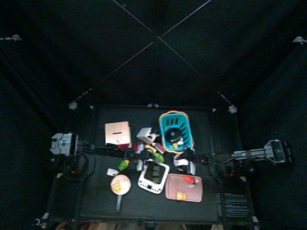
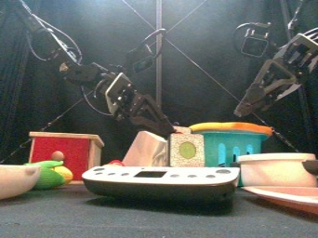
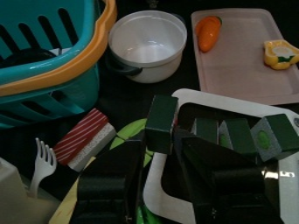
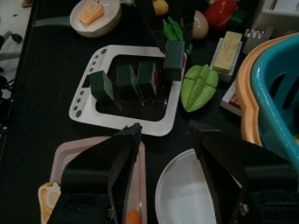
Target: Place green sushi on plate
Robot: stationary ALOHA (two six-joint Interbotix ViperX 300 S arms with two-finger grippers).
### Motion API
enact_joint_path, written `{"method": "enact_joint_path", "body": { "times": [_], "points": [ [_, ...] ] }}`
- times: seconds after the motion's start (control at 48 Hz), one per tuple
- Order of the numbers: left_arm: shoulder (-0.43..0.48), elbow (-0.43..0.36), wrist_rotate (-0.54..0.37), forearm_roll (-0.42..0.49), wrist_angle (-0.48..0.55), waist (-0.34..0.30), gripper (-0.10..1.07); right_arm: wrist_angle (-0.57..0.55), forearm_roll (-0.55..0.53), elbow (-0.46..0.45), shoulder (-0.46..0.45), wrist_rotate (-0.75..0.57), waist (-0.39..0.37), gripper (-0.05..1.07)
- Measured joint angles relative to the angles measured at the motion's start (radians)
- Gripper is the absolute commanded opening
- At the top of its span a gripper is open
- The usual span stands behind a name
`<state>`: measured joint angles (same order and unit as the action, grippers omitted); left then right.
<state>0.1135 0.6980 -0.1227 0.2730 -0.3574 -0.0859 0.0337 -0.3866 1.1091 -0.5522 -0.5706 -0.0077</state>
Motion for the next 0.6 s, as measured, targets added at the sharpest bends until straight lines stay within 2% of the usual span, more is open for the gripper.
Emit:
{"method": "enact_joint_path", "body": {
  "times": [0.292, 0.521, 0.604],
  "points": [
    [-0.011, -0.018, 0.0, 0.0, -0.041, 0.002, 0.7, -0.002, 0.003, 0.0, 0.0, -0.002, 0.0, 0.84],
    [0.025, -0.075, -0.002, 0.0, -0.08, 0.044, 0.7, -0.012, 0.003, 0.0, 0.0, -0.002, 0.0, 0.84],
    [0.057, -0.104, -0.003, -0.006, -0.084, 0.078, 0.7, -0.021, 0.005, 0.003, -0.002, -0.002, 0.0, 0.84]
  ]
}}
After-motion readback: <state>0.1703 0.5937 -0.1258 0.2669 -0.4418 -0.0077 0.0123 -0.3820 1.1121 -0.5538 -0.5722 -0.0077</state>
